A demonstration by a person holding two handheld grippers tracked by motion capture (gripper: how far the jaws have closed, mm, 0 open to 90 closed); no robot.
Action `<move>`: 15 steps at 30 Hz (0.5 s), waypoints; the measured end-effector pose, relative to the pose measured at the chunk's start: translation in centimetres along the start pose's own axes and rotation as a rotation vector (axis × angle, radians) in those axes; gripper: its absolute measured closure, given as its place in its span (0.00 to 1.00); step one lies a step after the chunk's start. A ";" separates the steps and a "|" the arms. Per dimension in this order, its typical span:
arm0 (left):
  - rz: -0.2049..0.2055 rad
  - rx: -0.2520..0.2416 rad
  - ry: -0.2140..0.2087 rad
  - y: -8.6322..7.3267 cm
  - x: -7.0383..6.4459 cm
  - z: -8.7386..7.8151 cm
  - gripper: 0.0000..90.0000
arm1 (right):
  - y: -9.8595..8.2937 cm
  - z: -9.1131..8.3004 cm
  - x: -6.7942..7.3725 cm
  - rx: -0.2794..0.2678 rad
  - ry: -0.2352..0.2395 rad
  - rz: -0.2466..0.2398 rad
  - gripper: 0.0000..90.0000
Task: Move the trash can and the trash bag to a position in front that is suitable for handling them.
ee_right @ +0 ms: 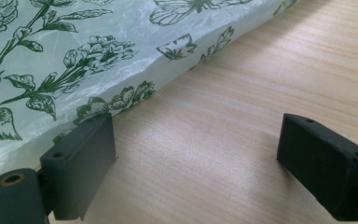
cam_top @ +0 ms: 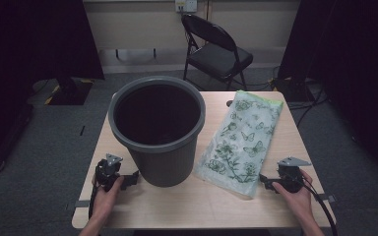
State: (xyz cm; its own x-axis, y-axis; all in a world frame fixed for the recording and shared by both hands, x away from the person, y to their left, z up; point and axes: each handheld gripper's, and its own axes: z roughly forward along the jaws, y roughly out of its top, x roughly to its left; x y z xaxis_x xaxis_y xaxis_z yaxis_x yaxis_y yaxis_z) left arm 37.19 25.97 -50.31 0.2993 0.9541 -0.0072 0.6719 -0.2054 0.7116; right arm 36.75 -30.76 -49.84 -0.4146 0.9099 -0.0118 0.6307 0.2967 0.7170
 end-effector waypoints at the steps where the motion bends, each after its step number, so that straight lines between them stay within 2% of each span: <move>1: 0.000 0.000 0.000 0.0 0.0 0.0 0.00 | 0.0 0.0 -0.1 -0.002 0.006 -0.006 0.11; 3: 0.000 0.000 -0.001 0.0 0.0 0.0 0.00 | 0.0 0.0 -0.1 -0.001 0.011 -0.008 0.11; 4: 0.002 0.001 0.000 0.0 0.0 0.0 0.00 | 0.2 0.0 -0.2 0.007 0.021 -0.013 0.16; 5: 0.002 0.001 0.000 0.0 0.0 0.0 0.00 | 0.2 0.0 -0.2 0.007 0.021 -0.013 0.16; 6: 0.003 0.000 -0.002 0.0 0.0 0.0 0.00 | 0.3 -0.2 -0.1 0.007 0.032 -0.026 0.30; 7: 0.003 0.001 -0.002 0.0 0.0 0.0 0.00 | 0.3 -0.2 -0.1 0.007 0.032 -0.026 0.30; 8: 0.003 0.000 -0.002 0.0 0.0 0.0 0.00 | 0.5 -0.3 0.0 0.001 0.029 -0.028 0.37; 9: 0.003 0.000 -0.001 0.0 0.0 0.0 0.00 | 0.6 -0.5 0.1 -0.005 0.011 -0.039 0.38; 11: 0.003 0.000 -0.001 0.0 0.0 0.0 0.00 | 1.5 -1.5 0.1 -0.039 0.010 -0.033 0.48; 14: 0.001 -0.001 -0.001 0.0 0.0 0.0 0.00 | 2.2 -2.2 0.0 -0.072 0.018 -0.015 0.52; 15: 0.001 0.000 -0.002 0.0 0.0 0.0 0.00 | 3.1 -2.7 0.6 -0.098 0.037 -0.015 0.53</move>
State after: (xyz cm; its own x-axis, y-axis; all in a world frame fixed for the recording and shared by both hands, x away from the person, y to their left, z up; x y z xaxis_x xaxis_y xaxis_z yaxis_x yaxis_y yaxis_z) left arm 37.18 25.98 -50.31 0.3011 0.9536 -0.0078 0.6713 -0.2062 0.7119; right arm 36.75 -30.08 -45.72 -0.4485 0.8938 0.0009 0.5577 0.2790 0.7817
